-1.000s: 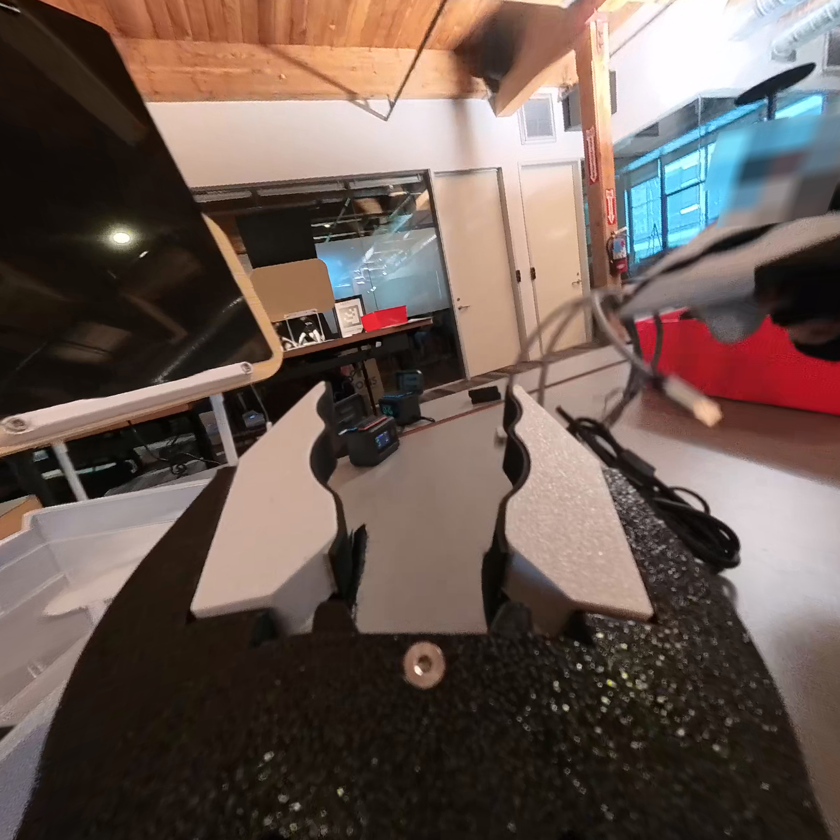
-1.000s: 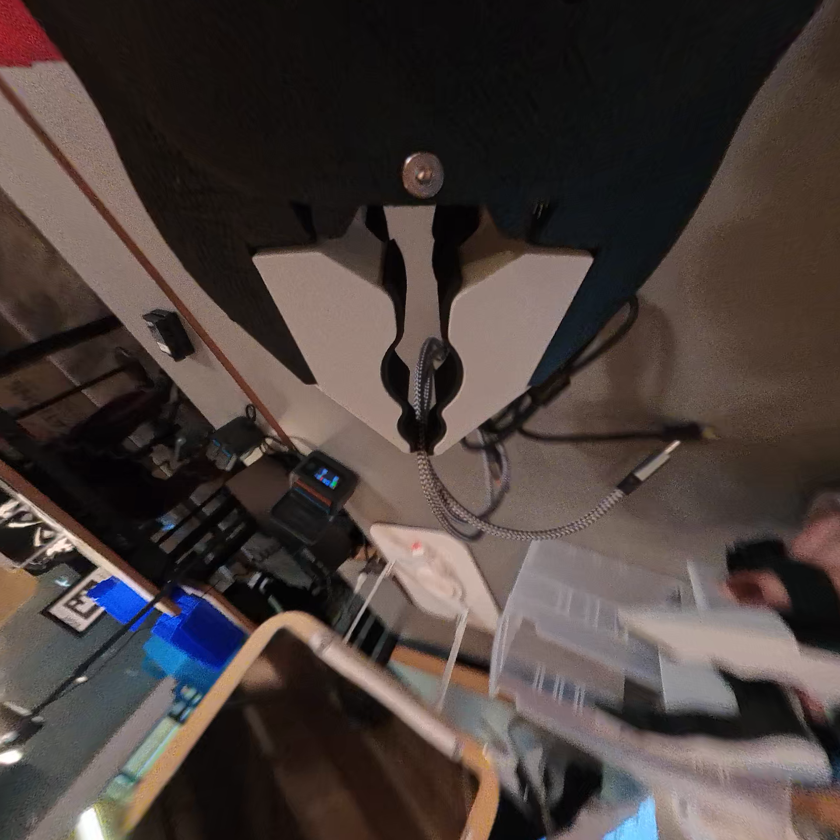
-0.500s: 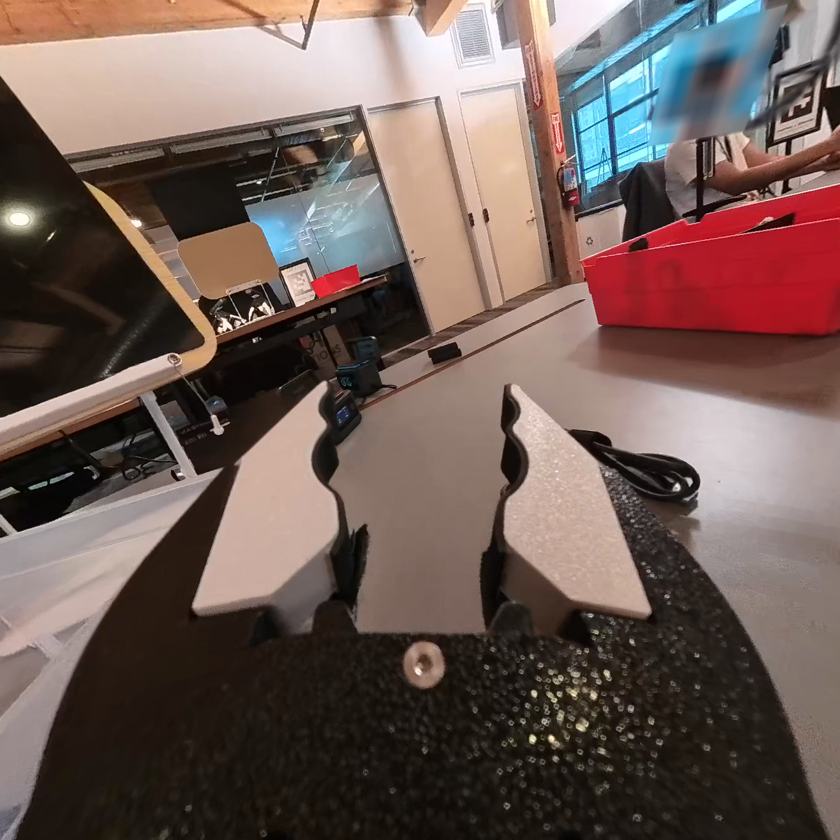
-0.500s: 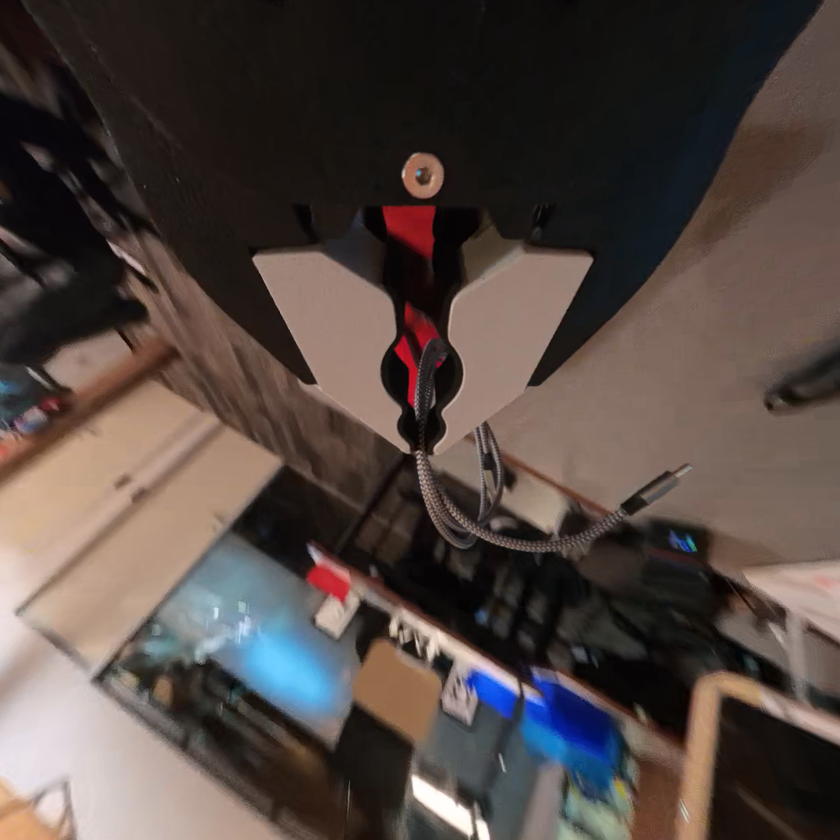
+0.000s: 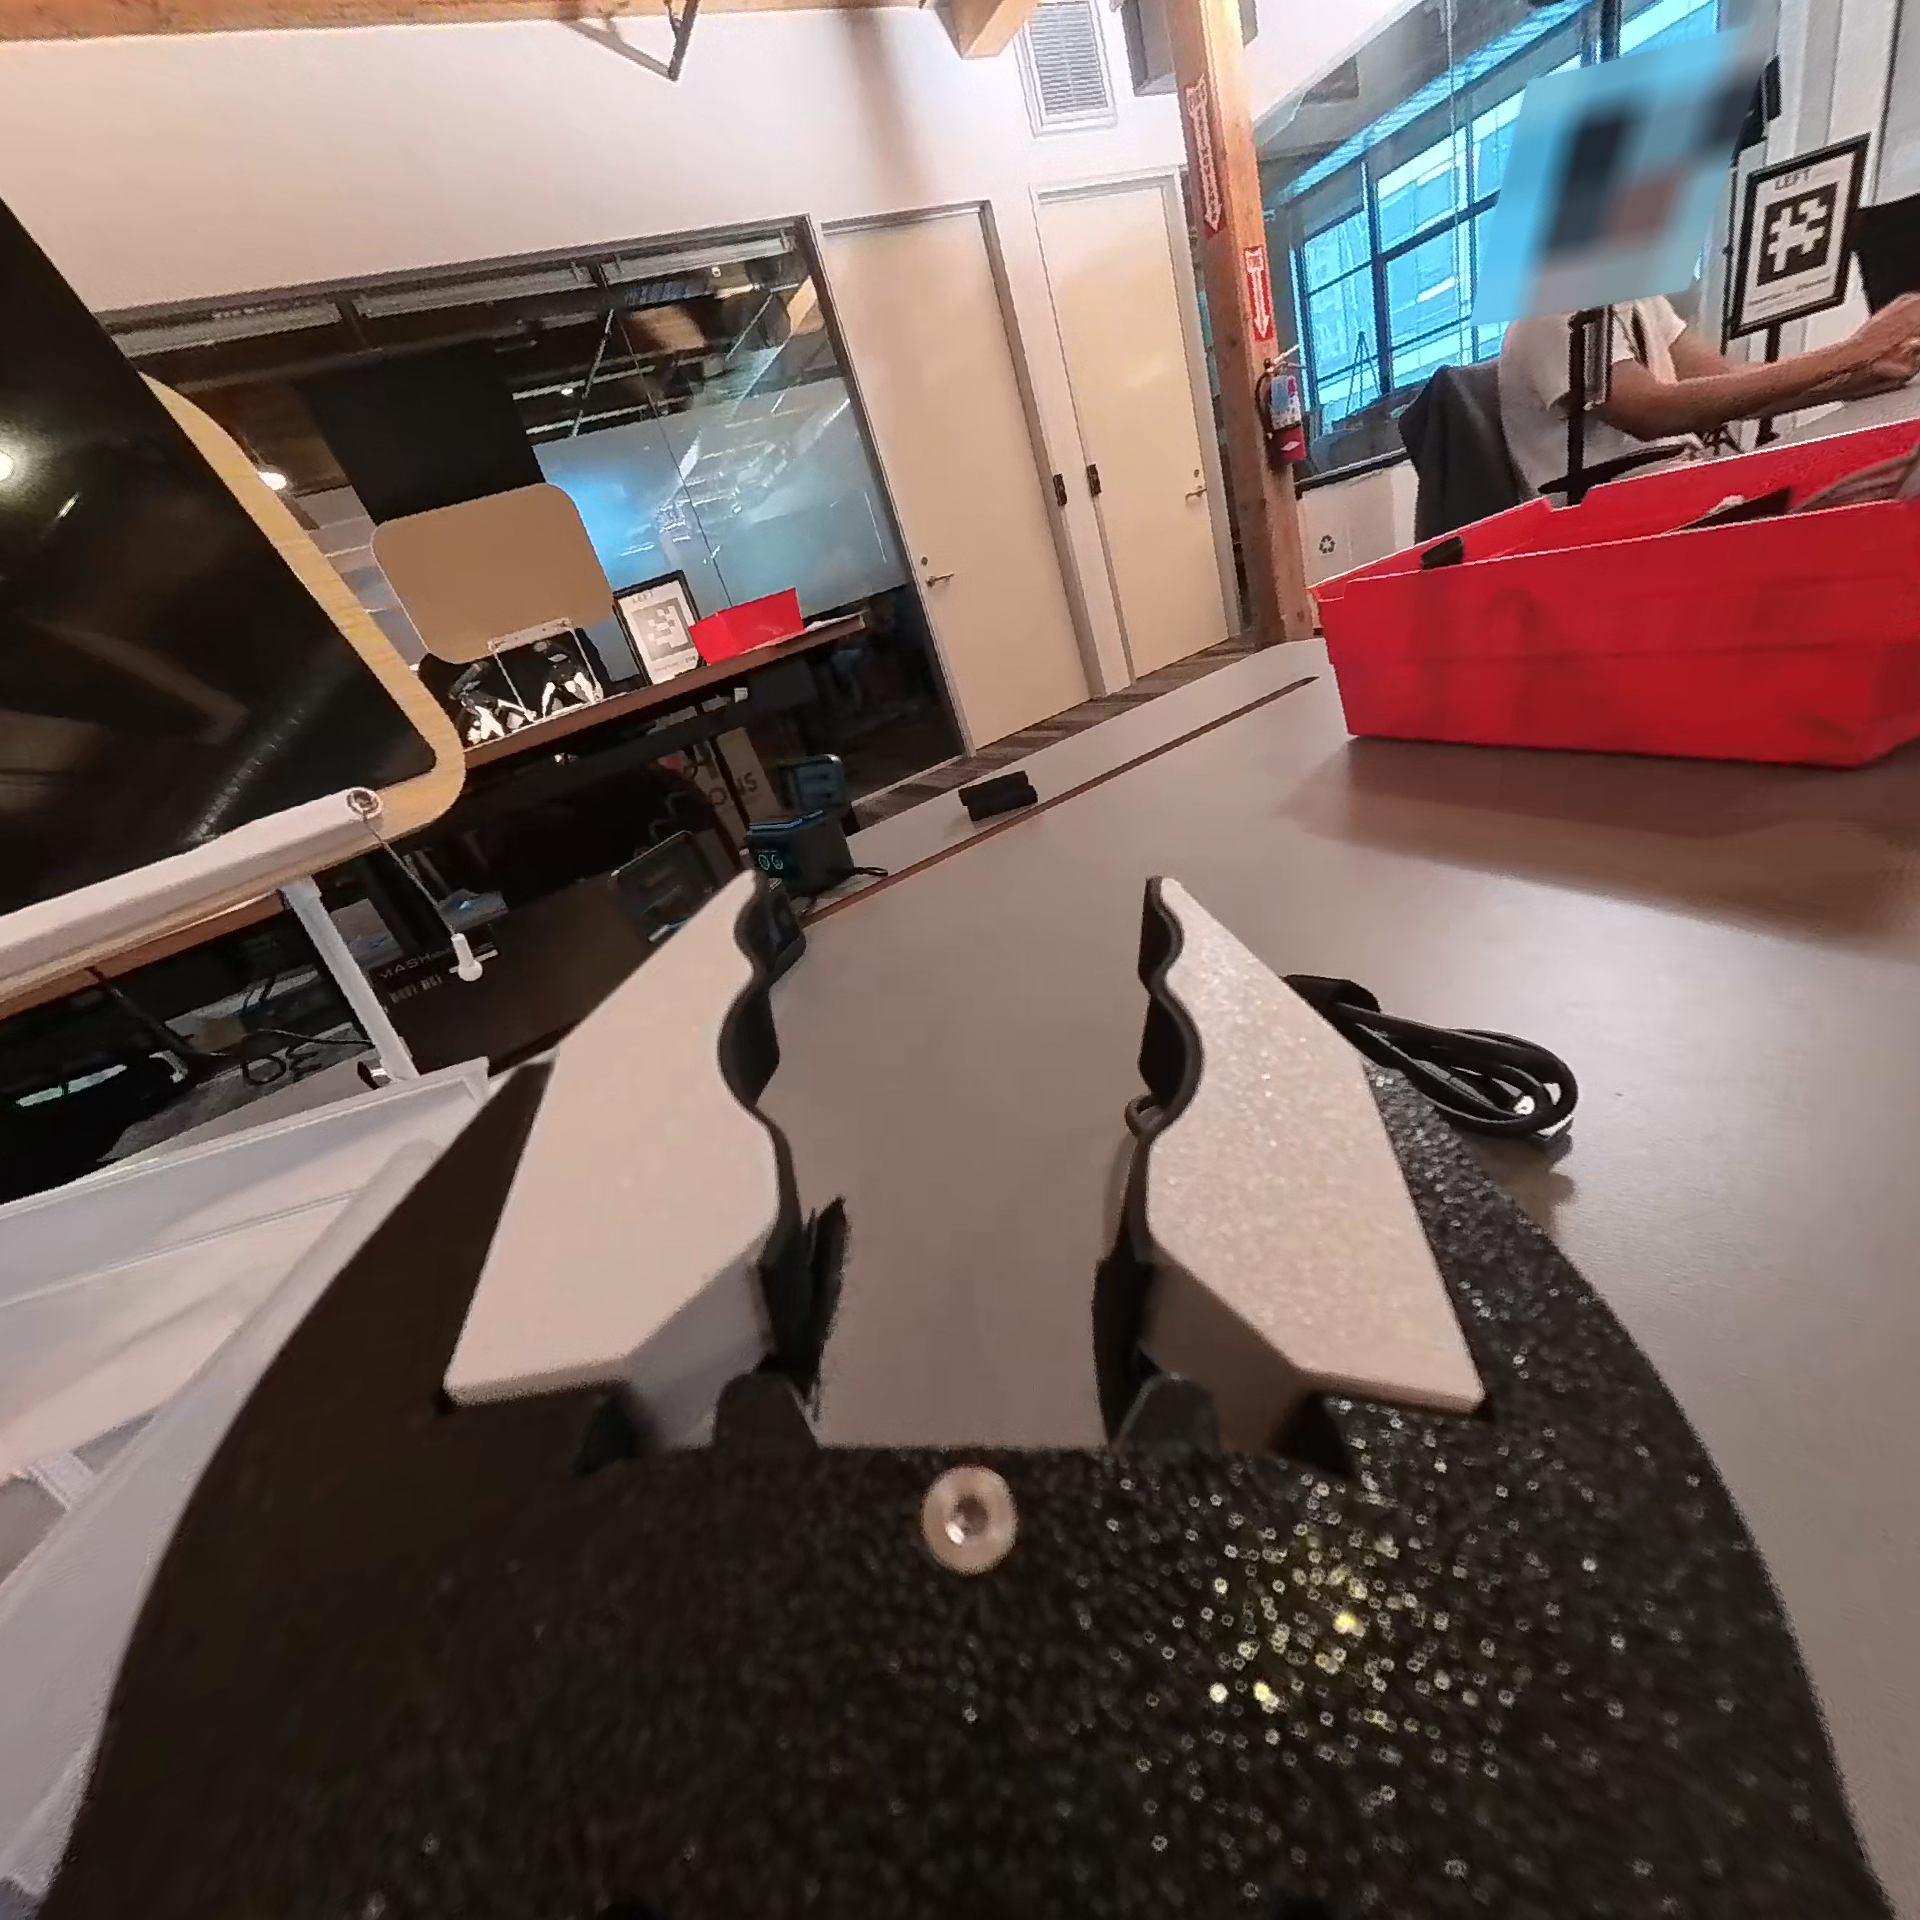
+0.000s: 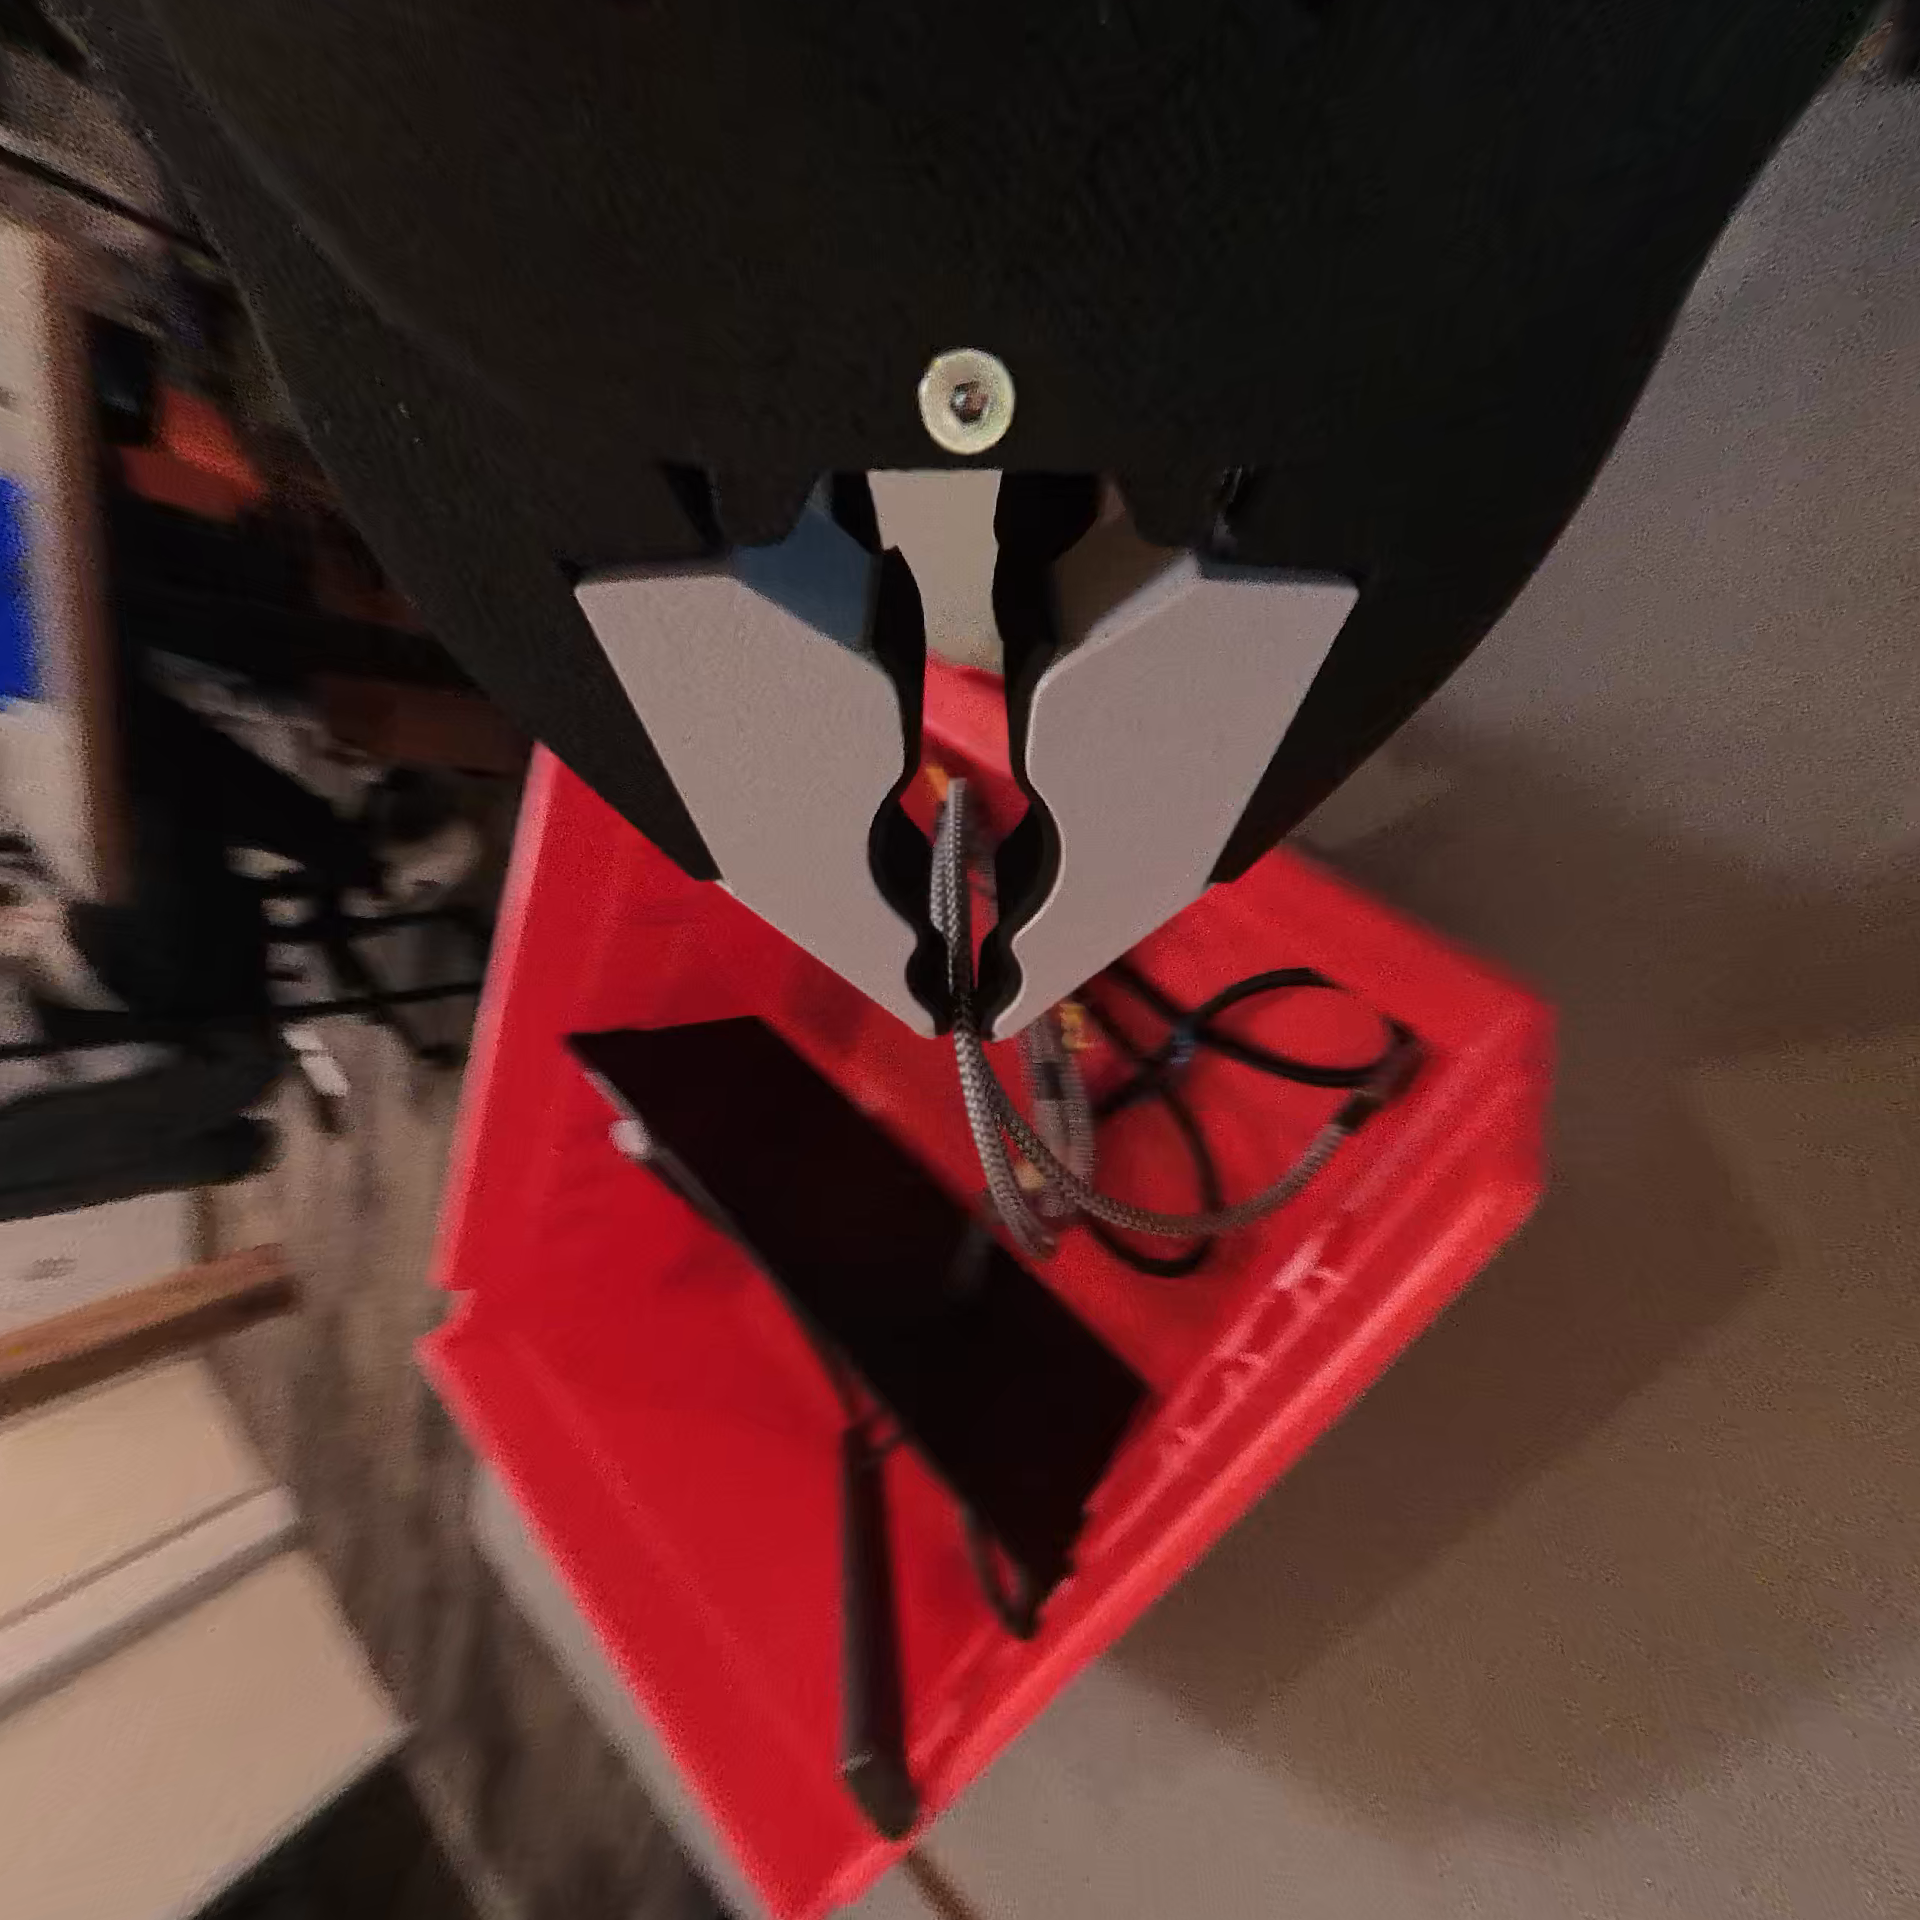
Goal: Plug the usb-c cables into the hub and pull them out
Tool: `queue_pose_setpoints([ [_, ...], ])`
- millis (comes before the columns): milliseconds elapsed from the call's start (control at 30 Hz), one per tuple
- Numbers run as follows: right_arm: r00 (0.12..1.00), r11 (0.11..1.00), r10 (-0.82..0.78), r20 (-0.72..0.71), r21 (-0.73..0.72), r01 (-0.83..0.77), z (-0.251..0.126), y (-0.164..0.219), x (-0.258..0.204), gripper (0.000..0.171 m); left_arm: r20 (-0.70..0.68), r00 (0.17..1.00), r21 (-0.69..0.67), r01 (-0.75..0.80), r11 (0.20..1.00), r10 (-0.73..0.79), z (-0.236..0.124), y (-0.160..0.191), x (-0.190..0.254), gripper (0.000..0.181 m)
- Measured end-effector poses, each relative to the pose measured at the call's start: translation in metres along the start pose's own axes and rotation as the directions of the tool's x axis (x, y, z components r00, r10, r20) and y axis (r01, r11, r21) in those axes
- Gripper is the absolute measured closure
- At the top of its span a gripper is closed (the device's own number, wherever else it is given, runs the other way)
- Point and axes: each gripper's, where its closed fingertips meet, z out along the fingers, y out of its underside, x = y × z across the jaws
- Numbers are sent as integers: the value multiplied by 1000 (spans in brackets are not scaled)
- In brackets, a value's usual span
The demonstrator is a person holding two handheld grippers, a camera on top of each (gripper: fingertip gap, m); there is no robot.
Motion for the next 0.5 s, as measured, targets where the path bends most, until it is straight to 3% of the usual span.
queue_pose_setpoints([
  [67, 987, 994, 107, 118, -4, -107, -1, 1, -14, 159, -3, 1000, -3, 8, 1000, -8, 0, 1, 0, 113],
  [167, 978, 980, 197, 64, -1, -197, -21, -4, -4, 124, -8, 1000, -8, 4, 1000, -5, 1, 2, 1, 113],
  [267, 989, 947, 134, 65, 285, -147, -72, -62, -14, 117, -8, 1000, -15, 0, 1000, 0, 2, 3, 2, 113],
  [333, 978, 841, 32, 208, 522, -138, -112, -113, -55, 117, -9, 1000, -17, 8, 1000, -8, 2, 4, 2, 113],
  [400, 918, 758, -105, 382, 628, -174, -131, -150, -115, 120, -15, 1000, -18, 16, 1000, -17, 3, 5, 3, 113],
  [500, 758, 823, -67, 648, 466, -325, -96, -173, -202, 113, -21, 1000, -34, 15, 999, -16, 6, 9, 4, 112],
])
